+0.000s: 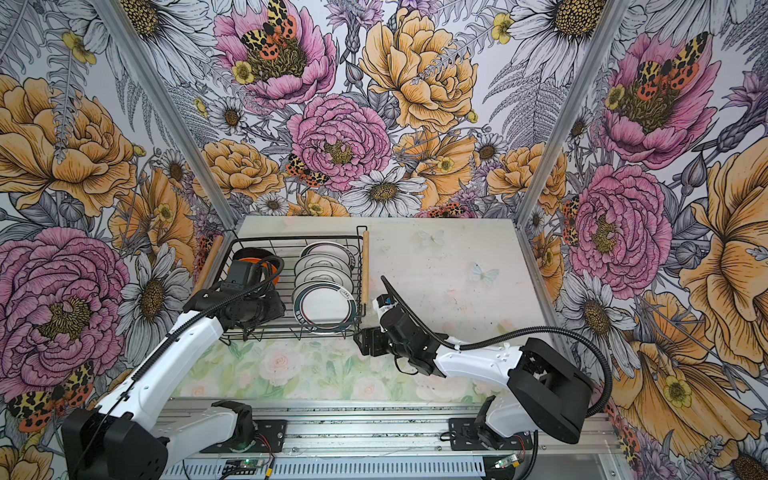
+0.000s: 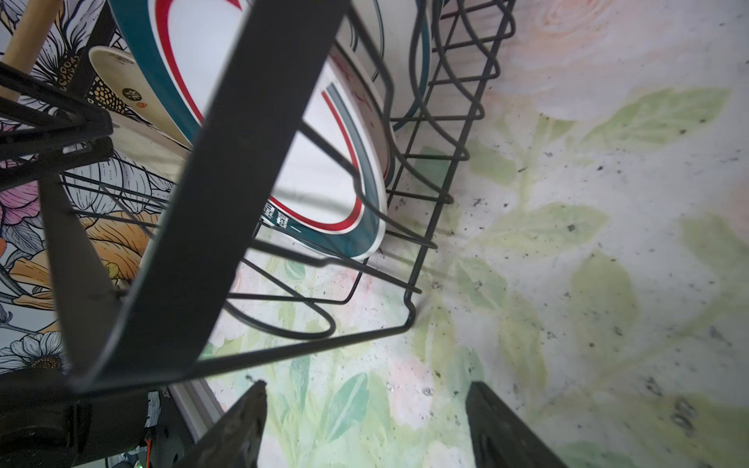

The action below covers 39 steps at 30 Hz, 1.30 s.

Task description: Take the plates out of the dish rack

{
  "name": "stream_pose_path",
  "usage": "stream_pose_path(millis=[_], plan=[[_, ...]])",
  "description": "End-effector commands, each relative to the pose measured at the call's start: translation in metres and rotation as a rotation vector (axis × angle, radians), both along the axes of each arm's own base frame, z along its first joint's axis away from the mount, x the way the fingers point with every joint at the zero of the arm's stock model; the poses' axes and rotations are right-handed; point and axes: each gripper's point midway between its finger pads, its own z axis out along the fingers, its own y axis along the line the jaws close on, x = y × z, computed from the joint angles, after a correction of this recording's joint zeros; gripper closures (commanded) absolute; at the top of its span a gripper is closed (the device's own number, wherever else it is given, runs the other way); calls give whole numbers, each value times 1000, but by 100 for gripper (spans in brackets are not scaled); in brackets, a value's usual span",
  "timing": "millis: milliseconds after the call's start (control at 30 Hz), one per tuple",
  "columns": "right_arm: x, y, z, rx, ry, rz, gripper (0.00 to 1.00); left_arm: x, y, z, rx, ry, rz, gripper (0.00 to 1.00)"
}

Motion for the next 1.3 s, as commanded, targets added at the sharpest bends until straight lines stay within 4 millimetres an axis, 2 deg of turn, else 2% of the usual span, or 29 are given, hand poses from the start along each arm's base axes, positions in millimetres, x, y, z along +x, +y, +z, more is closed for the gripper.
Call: stream_pose_path(millis=[0,400,500,533,600,833,1033,1267], plan=[[16,13,21,49,-72,-19,22,-1,0,-6,25,12,-12,50],[51,-4,24,70,-81,-109,22,-2,-2,-14,30,43,-22,51],[55,-3,26,71,-83,-98,23,-2,-4,-16,30,51,-26,51],[65,-10,27,70,-85,-123,23,-2,-5,-17,31,56,-30,51],[72,-12,26,72,-81,-130,23,-1,-6,-19,32,62,-34,52],[93,-10,29,70,-44,-107,23,2,-14,-19,26,69,-64,53],[115,-6,41,90,-38,-91,23,6,-26,-18,27,73,-103,53],[141,-1,36,83,-36,-91,23,15,-34,-17,20,74,-115,54]])
